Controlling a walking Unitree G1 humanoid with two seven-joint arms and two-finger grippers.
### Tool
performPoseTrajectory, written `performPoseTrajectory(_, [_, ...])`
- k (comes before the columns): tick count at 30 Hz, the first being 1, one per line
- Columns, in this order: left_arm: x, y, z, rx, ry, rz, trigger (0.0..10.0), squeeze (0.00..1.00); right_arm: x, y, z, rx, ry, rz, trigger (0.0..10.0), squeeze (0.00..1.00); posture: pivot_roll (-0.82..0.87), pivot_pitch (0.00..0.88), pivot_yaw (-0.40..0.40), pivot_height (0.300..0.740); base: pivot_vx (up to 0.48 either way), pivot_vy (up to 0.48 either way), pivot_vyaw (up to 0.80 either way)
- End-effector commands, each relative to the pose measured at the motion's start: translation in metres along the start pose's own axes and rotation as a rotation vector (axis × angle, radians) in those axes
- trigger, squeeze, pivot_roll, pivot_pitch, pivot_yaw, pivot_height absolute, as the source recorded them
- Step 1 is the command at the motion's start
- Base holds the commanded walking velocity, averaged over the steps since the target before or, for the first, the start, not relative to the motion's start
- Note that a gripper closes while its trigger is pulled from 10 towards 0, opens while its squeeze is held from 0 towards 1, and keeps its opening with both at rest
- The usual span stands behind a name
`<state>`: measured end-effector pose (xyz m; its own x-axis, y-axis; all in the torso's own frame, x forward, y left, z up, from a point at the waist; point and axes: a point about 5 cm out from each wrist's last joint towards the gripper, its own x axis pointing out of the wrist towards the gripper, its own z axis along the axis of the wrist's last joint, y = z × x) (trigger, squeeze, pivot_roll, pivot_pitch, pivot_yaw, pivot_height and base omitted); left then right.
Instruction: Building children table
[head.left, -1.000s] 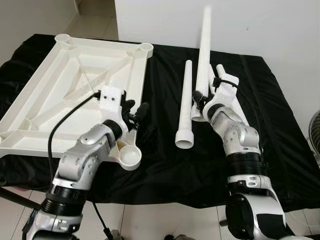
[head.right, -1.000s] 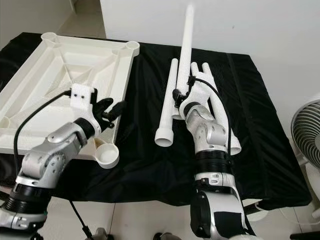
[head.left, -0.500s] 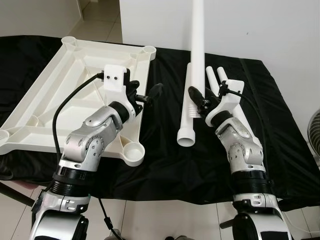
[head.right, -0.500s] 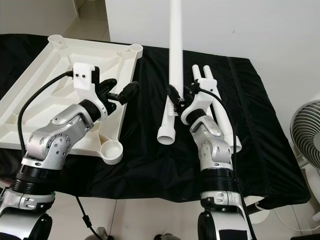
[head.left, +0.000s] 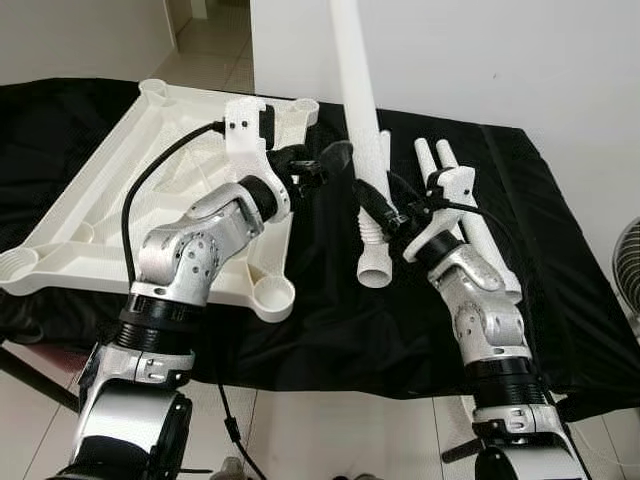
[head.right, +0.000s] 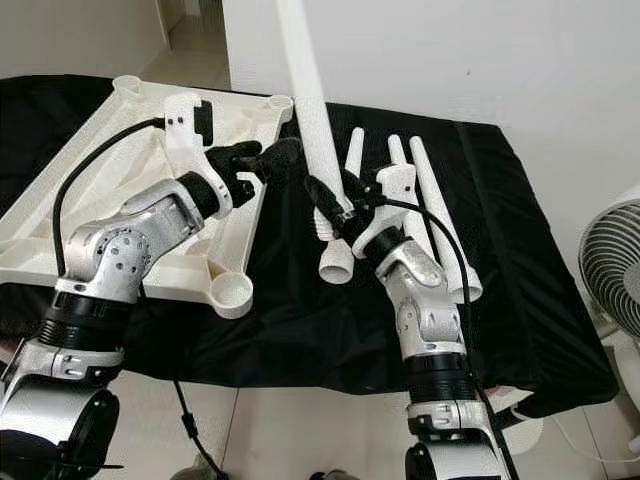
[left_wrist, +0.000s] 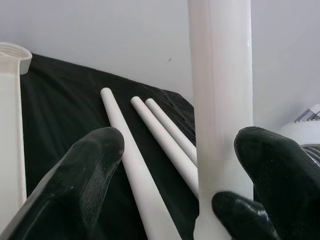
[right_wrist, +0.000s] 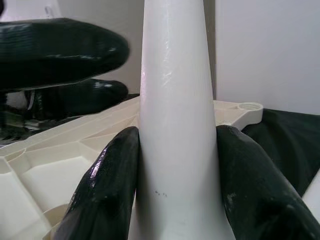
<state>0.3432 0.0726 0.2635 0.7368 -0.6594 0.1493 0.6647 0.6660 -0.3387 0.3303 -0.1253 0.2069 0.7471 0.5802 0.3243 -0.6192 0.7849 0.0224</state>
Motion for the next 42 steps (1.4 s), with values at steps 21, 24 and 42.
performPoseTrajectory(21, [0.016,-0.021,0.029,-0.059,0.007,-0.398,10.0,0.0,-0.011,0.029,-0.007,-0.107,-0.007,0.203,10.0,0.0,0.12,0.007,-0.021,0.74,0.0,0.0,0.0])
performPoseTrajectory(24, [0.017,-0.018,0.036,-0.044,0.004,-0.387,10.0,0.0,-0.013,0.031,-0.01,-0.108,-0.005,0.207,10.0,0.0,0.12,0.006,-0.019,0.74,0.0,0.0,0.0])
performPoseTrajectory(42, [0.017,-0.012,0.065,-0.003,-0.019,-0.369,0.1,0.0,-0.016,0.028,-0.013,-0.139,0.001,0.186,10.0,0.0,0.13,0.007,-0.013,0.74,0.0,0.0,0.0])
